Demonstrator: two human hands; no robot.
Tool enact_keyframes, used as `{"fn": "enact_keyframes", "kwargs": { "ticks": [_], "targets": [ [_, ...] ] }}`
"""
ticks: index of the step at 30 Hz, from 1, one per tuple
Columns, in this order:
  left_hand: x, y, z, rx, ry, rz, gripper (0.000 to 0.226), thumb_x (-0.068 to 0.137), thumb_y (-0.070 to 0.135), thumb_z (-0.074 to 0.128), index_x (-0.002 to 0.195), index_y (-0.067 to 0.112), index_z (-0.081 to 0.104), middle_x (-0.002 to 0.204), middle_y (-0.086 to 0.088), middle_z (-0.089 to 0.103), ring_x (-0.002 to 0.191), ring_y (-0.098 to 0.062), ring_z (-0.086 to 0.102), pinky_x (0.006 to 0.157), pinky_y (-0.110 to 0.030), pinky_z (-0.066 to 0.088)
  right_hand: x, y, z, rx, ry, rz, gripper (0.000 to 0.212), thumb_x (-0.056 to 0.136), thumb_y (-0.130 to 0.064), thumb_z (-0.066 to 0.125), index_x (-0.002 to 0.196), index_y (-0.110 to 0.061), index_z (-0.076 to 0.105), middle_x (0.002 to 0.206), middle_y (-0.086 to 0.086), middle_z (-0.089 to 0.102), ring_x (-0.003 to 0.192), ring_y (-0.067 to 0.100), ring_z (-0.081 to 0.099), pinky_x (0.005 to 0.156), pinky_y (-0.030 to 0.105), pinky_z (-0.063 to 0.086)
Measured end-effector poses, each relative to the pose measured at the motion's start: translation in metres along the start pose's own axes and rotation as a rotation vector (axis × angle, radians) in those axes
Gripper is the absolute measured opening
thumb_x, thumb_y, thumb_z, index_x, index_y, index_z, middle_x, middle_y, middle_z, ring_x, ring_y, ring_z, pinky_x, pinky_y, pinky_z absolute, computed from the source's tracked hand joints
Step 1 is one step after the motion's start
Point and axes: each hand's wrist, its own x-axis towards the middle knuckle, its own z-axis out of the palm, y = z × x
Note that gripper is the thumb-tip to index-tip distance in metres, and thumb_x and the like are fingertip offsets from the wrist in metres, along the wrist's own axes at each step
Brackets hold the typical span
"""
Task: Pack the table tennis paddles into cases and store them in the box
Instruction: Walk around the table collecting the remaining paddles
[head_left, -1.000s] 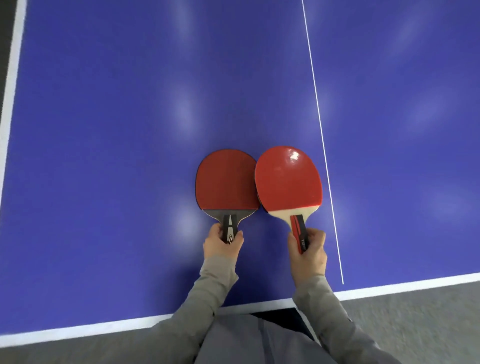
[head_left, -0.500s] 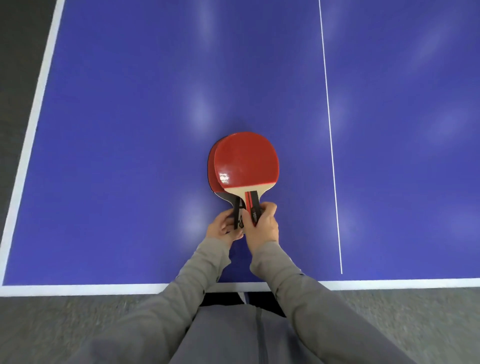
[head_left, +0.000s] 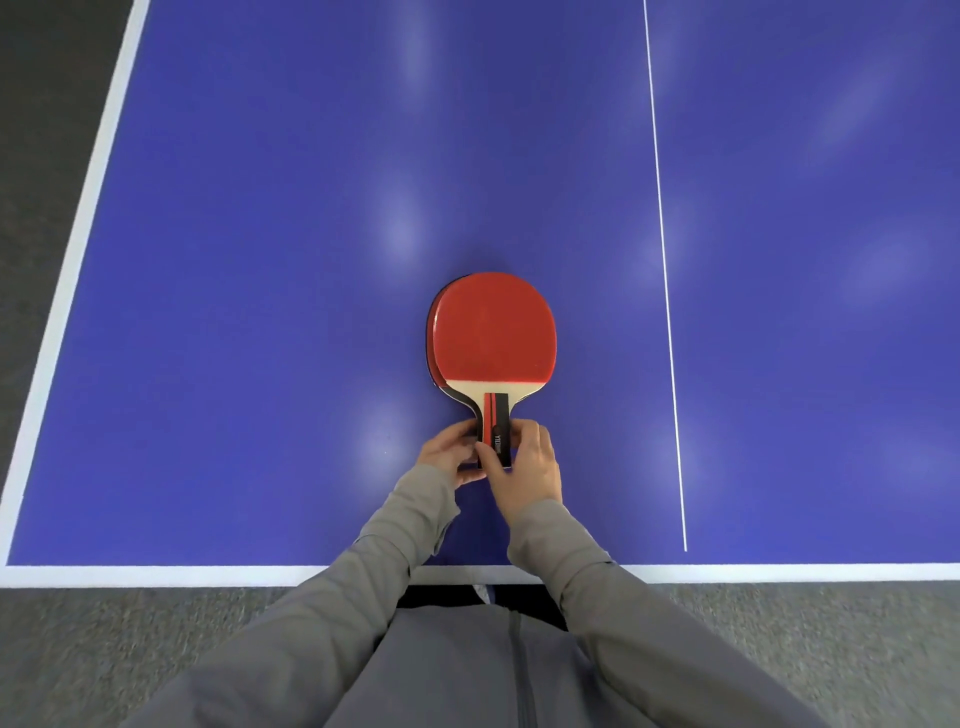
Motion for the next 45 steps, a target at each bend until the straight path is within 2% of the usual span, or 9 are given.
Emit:
{"fn": "enact_keyframes", "kwargs": {
  "ticks": [5,8,10,13,18,26,29,37,45],
  "targets": [
    [0.003,0.005,0.003,0.165,0.017,-0.022,0.037,0.094,0.034,0.052,0.119,0.007,0.055,0.093,-0.009,0.064,0.087,-0.025,0.061,0.082,-0.041,0.053,-0.011,0.012,-0.006,0.0,-0.015,-0.058,0.043,0.091,-0.042,0.055,0.126,-0.019,0.048,0.12,-0.003,0.052,0.109,0.018,0.053,0.097,0.04,0.041],
    [0.004,0.009,0.01,0.356,0.044,0.051,0.038,0.084,0.046,0.062,0.111,0.02,0.053,0.097,0.0,0.063,0.084,-0.018,0.062,0.058,-0.026,0.051,-0.019,0.033,-0.017,-0.048,0.003,-0.039,0.045,0.095,-0.043,0.048,0.132,-0.019,0.045,0.129,-0.003,0.049,0.12,0.017,0.047,0.104,0.039,0.036],
    [0.006,0.011,0.013,0.379,0.06,0.124,0.029,0.082,0.04,0.067,0.103,0.026,0.052,0.088,0.008,0.06,0.077,-0.009,0.058,0.047,-0.018,0.046,-0.024,0.049,-0.025,-0.184,0.042,-0.049,0.05,0.095,-0.044,0.046,0.137,-0.018,0.042,0.137,-0.003,0.045,0.127,0.018,0.041,0.106,0.035,0.03],
    [0.008,0.009,0.01,0.397,0.092,0.199,0.025,0.083,0.029,0.067,0.103,0.025,0.052,0.085,0.008,0.057,0.077,-0.012,0.056,0.059,-0.023,0.047,-0.031,0.071,-0.034,-0.46,0.062,-0.075,0.058,0.096,-0.048,0.042,0.145,-0.019,0.032,0.15,0.0,0.033,0.139,0.02,0.027,0.108,0.035,0.022],
    [0.005,0.015,-0.001,0.45,0.105,0.239,0.022,0.086,0.022,0.065,0.103,0.017,0.053,0.074,0.005,0.053,0.065,-0.011,0.052,0.059,-0.023,0.045,-0.037,0.092,-0.037,-0.682,-0.081,-0.012,0.066,0.096,-0.055,0.026,0.151,-0.026,0.003,0.16,-0.003,-0.001,0.147,0.015,-0.001,0.116,0.039,0.01],
    [-0.02,0.012,0.018,0.656,0.002,0.233,0.028,0.076,0.027,0.073,0.097,0.019,0.055,0.074,0.0,0.055,0.067,-0.018,0.053,0.077,-0.038,0.051,-0.058,0.13,-0.057,-0.642,-0.063,0.103,0.067,0.097,-0.053,0.027,0.151,-0.026,-0.002,0.16,-0.003,-0.006,0.147,0.015,-0.004,0.118,0.039,0.008],
    [-0.037,-0.005,0.048,0.697,-0.061,0.231,0.027,0.064,0.036,0.068,0.085,0.026,0.054,0.07,-0.001,0.054,0.06,-0.018,0.051,0.069,-0.035,0.051,-0.073,0.158,-0.07,-0.566,-0.02,0.187,0.067,0.097,-0.053,0.029,0.151,-0.027,0.0,0.16,-0.003,-0.004,0.147,0.014,-0.002,0.117,0.038,0.01],
    [-0.089,-0.106,0.16,0.816,-0.184,0.292,0.016,0.084,0.009,0.066,0.077,0.016,0.054,0.057,-0.003,0.047,0.045,-0.012,0.048,0.04,-0.014,0.043,-0.157,0.279,-0.112,-0.344,0.08,0.38,0.067,0.095,-0.051,0.039,0.15,-0.028,0.009,0.16,-0.005,0.004,0.147,0.014,0.004,0.117,0.037,0.01],
    [-0.141,-0.233,0.263,0.93,-0.339,0.247,0.015,0.086,0.005,0.061,0.078,0.012,0.051,0.059,-0.007,0.043,0.041,-0.013,0.044,0.038,-0.018,0.039,-0.254,0.417,-0.14,-0.168,0.064,0.646,0.066,0.096,-0.054,0.031,0.151,-0.029,0.005,0.16,-0.005,0.006,0.147,0.015,0.003,0.119,0.041,0.007]
  ]
}}
